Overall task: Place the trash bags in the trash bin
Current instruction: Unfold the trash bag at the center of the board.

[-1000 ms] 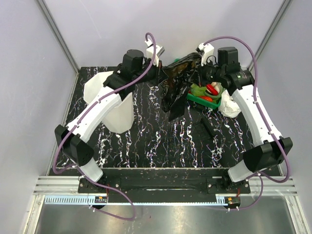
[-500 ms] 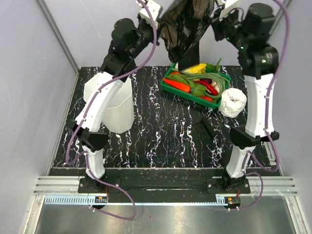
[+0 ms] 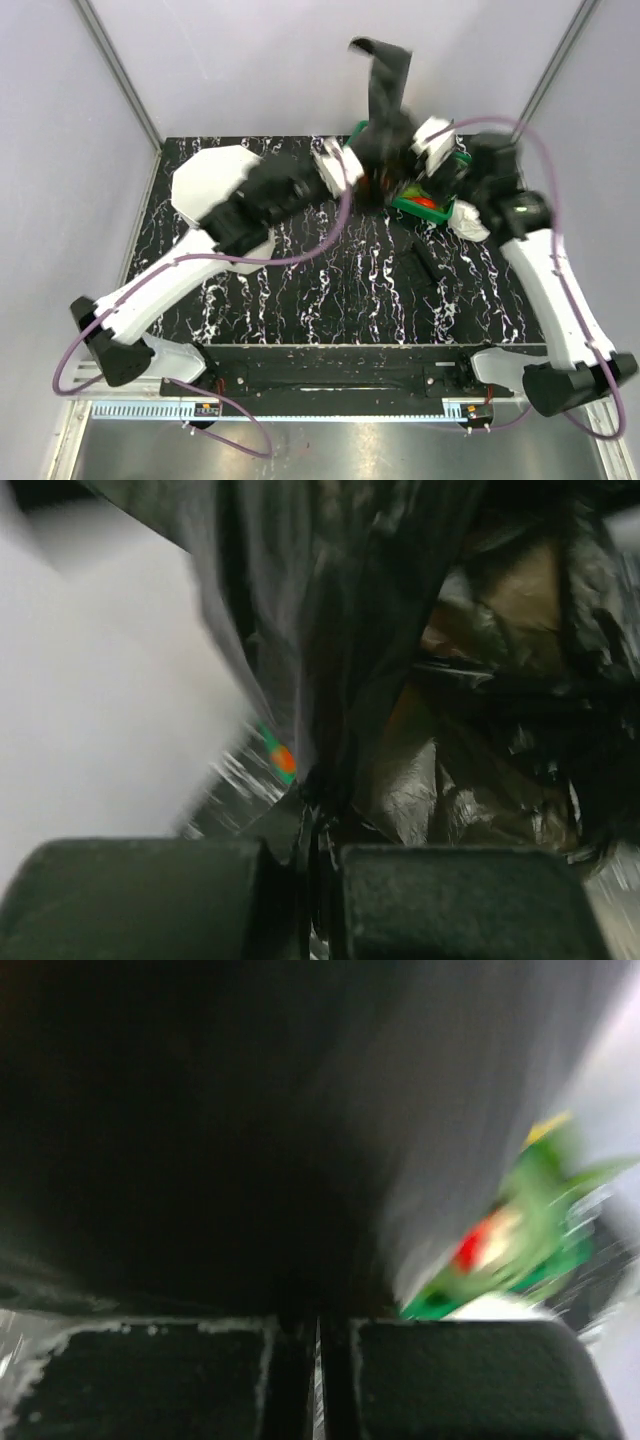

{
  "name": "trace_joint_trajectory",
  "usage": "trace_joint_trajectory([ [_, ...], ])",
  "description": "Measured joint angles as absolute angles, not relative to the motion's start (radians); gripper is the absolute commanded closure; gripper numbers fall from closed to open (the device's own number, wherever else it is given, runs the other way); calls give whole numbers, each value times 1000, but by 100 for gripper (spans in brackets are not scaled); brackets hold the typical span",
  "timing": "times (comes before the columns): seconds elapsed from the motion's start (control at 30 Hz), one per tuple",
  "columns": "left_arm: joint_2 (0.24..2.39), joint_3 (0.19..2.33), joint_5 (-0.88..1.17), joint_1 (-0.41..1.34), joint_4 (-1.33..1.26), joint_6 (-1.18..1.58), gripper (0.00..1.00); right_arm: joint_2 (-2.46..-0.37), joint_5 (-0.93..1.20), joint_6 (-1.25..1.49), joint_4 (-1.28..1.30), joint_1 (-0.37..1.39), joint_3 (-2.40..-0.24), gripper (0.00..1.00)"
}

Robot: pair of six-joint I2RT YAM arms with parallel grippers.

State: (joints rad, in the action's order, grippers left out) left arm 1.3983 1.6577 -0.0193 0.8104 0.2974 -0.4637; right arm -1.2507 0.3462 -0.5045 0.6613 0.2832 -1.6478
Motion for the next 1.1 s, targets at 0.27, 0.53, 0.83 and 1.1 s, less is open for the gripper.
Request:
trace_joint_trajectory([
  [0.27,1546,1064,-91,862,600,-458,100,-1200,343,-522,867,287,-975,100],
  [0.53,1517,1362,-141,767,587,-432,100,-1151,152,-501,837,284,-1195,100],
  [0.83,1482,1737,-192,580,425,-327,100,-1160,4,-478,803,264,-1494,100],
  [1.1,1492,1824,-205,506,351,-298,100,-1167,-67,-492,715,224,-1606,100],
])
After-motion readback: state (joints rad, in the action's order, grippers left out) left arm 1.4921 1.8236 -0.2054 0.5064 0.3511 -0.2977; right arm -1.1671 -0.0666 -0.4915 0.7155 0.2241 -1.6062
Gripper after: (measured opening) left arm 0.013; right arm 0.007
